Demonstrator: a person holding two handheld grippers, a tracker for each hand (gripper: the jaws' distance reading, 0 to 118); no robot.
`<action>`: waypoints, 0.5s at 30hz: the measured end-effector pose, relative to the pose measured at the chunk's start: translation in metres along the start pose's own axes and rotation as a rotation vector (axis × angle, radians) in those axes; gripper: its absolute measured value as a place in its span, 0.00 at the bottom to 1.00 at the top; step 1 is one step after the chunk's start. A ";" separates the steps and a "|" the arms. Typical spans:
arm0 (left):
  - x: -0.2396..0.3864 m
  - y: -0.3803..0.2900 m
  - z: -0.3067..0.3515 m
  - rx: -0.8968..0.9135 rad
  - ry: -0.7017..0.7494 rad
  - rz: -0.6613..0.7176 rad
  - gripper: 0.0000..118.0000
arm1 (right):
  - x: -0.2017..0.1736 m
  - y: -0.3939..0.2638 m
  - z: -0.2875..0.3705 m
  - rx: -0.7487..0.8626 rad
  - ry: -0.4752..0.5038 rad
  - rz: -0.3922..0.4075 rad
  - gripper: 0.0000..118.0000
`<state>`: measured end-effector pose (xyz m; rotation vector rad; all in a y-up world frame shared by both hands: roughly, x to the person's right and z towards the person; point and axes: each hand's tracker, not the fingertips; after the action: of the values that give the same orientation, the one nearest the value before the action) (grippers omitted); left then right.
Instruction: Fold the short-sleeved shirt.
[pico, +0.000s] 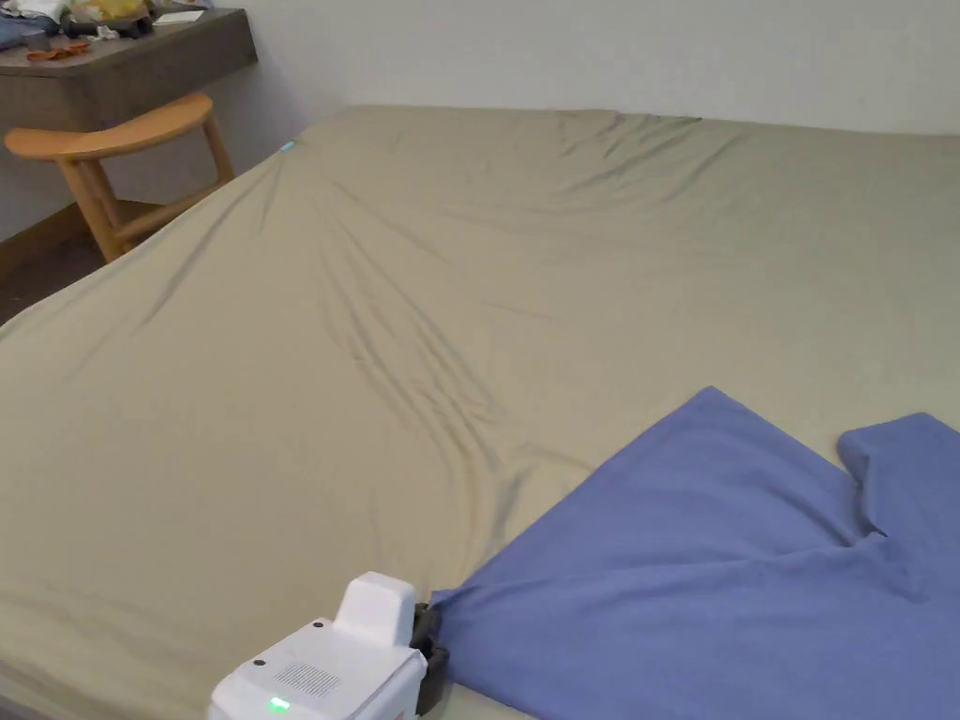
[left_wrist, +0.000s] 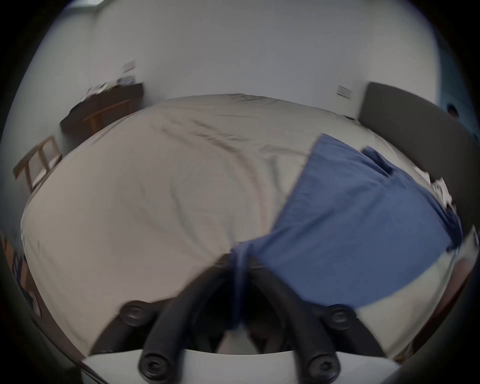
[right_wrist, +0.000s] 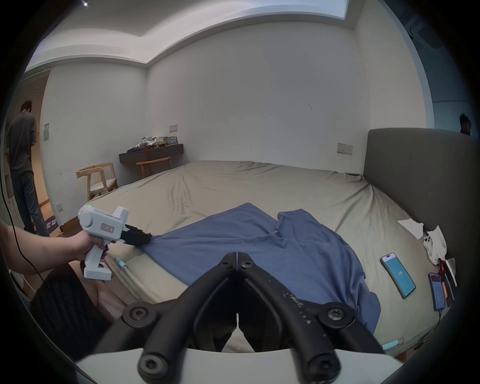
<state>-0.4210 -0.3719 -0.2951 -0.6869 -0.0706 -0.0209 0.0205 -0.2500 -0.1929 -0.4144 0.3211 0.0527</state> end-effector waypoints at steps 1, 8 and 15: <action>-0.002 0.001 0.007 0.034 0.002 0.038 0.03 | 0.008 0.002 -0.006 -0.012 -0.002 -0.003 0.02; -0.005 0.020 0.041 0.149 -0.023 0.155 0.03 | 0.124 0.037 -0.117 -0.217 -0.136 -0.041 0.02; -0.003 0.024 0.033 0.147 -0.015 0.150 0.03 | 0.240 0.048 -0.283 -0.446 -0.233 -0.048 0.54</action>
<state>-0.4244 -0.3326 -0.2852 -0.5441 -0.0345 0.1325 0.1591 -0.3235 -0.5330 -0.8506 0.0658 0.1258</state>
